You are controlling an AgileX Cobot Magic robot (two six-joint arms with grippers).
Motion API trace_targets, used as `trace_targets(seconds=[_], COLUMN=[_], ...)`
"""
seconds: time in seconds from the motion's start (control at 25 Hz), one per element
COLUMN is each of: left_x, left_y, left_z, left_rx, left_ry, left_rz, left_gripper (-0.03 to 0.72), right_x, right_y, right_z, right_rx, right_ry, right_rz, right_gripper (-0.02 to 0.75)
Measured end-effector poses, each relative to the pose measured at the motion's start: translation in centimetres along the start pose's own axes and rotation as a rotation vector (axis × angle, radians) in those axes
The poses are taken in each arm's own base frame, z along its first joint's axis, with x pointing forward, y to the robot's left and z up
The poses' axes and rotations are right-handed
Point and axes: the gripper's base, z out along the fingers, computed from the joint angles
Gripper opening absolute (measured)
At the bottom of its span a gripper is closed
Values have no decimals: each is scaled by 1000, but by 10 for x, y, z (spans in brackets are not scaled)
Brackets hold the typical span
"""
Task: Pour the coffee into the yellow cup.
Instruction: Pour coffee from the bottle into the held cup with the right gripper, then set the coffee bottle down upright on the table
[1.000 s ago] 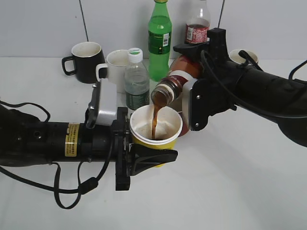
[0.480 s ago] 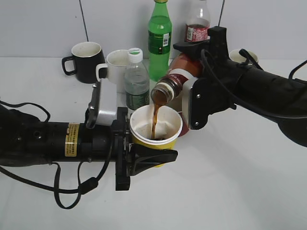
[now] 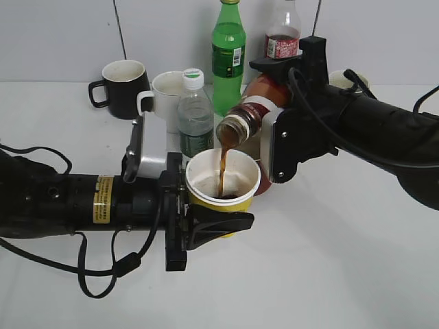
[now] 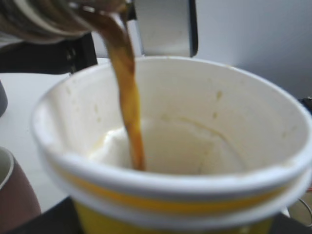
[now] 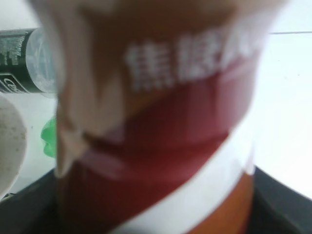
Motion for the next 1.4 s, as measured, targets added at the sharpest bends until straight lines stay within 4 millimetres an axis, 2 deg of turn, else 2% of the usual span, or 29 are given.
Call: trace_targets(seconds=[0.2, 0.48, 0.68, 0.84, 0.96, 1.08, 1.28, 1.4], left_x=[-1, -2, -3, -4, -7, -6, 0, 4], left_y=[2, 7, 12, 24, 40, 56, 75, 82], left_z=[0, 0, -4, -16, -36, -56, -81, -86], left_rx=[-20, -75, -106, -165, -246, -330, -481, -550], left_ry=[-8, -28, -34, -44, -60, -67, -49, -42], left_rz=[-8, -31, -38, -42, -39, -50, -91, -127], left_gripper=[376, 375, 374, 374, 374, 374, 374, 374], right_x=[1, 1, 3, 9, 20, 34, 62, 80], right_y=[0, 0, -1, -4, -5, -3, 9, 21], right_z=[0, 0, 0, -1, -2, -7, -24, -35], right_rx=[2, 3, 17, 77, 167, 242, 314, 346], right_ry=[8, 10, 33, 82, 172, 245, 345, 411], right_rz=[33, 195, 461, 787, 1088, 1275, 1448, 1479], right_gripper=[503, 503, 503, 503, 503, 503, 503, 503])
